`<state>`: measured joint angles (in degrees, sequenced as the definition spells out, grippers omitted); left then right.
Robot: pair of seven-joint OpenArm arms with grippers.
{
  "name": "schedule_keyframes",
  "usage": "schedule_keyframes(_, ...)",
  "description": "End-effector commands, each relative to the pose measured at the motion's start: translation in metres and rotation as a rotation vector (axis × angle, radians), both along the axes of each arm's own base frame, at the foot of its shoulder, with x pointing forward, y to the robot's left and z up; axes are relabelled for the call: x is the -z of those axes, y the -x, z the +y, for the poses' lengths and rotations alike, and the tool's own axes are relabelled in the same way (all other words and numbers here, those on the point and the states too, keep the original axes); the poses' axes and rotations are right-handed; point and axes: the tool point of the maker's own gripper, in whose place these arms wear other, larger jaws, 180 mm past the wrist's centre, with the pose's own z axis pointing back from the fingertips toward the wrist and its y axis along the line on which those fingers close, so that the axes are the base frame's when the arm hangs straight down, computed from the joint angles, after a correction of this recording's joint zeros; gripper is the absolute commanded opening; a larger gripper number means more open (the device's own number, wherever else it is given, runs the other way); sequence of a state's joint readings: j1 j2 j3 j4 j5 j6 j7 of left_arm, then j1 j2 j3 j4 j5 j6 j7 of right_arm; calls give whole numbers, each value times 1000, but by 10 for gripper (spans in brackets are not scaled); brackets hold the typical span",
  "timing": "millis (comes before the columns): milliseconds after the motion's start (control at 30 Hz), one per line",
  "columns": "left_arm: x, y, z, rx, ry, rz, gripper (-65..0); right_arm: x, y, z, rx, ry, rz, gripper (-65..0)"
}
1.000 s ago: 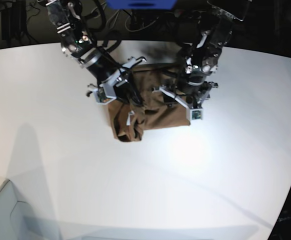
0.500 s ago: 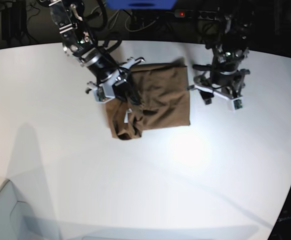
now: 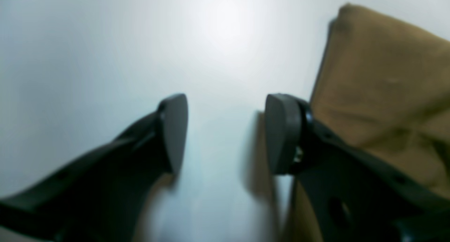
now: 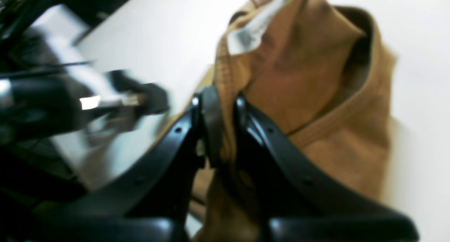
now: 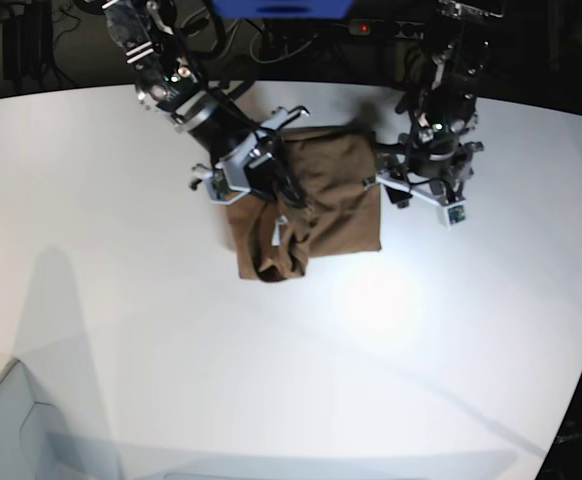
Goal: Layout the t-shirt on the table in an organized manner, then fold the t-shirt properly
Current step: 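Press the folded bundle with both grippers, pushing the right gripper's end inward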
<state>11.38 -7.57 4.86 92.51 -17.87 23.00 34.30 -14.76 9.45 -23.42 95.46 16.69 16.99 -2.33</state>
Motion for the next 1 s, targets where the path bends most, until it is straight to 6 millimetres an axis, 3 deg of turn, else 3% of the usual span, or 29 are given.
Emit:
schedule_keyframes(0, -4, -3, -6, 10, 15, -7, -308, -16, -5, 4, -3, -37, -51, -650)
schedule_keyframes(367, -8, -5, -9, 18, 17, -20, -308, 5, -14, 29, -66, -23, -15, -650)
schedule_keyframes(600, -7, -3, -3, 25, 0, -16, -308, -8, -17, 53, -106, -58, -41, -650)
schedule_keyframes(967, -9, -5, 0, 20, -5, -20, -308, -6, -14, 63, -102, -86, -18, -650)
